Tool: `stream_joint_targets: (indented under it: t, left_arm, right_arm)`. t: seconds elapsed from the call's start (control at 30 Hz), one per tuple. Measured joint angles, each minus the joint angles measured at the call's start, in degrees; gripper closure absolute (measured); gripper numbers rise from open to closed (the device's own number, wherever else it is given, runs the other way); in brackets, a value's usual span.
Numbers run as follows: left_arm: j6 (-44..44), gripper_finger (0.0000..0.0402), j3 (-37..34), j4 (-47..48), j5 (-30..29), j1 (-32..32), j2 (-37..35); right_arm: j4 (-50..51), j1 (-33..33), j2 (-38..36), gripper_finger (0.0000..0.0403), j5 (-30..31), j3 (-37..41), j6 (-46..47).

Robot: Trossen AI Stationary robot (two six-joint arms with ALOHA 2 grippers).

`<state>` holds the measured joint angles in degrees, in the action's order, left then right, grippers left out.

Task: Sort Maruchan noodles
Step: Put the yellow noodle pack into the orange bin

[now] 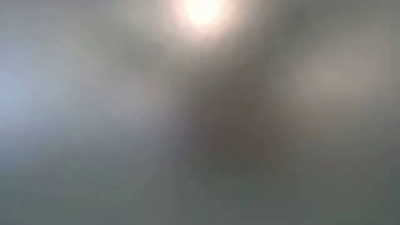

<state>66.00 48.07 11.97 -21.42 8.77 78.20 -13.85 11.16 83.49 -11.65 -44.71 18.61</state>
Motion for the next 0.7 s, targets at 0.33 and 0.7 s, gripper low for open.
stream_joint_targets:
  t: [0.33, 0.7]
  left_arm:
    - [15.5, 0.0364, 0.0, 22.0, 4.5, 17.0, -11.5]
    - [56.9, 0.0364, 0.0, 47.6, -7.9, 31.1, -6.9]
  right_arm:
    - [0.3, -2.7, -6.1, 0.0251, 0.3, 0.0, 3.6]
    - [0.2, -4.2, -8.9, 0.0261, 3.1, 0.0, 3.8]
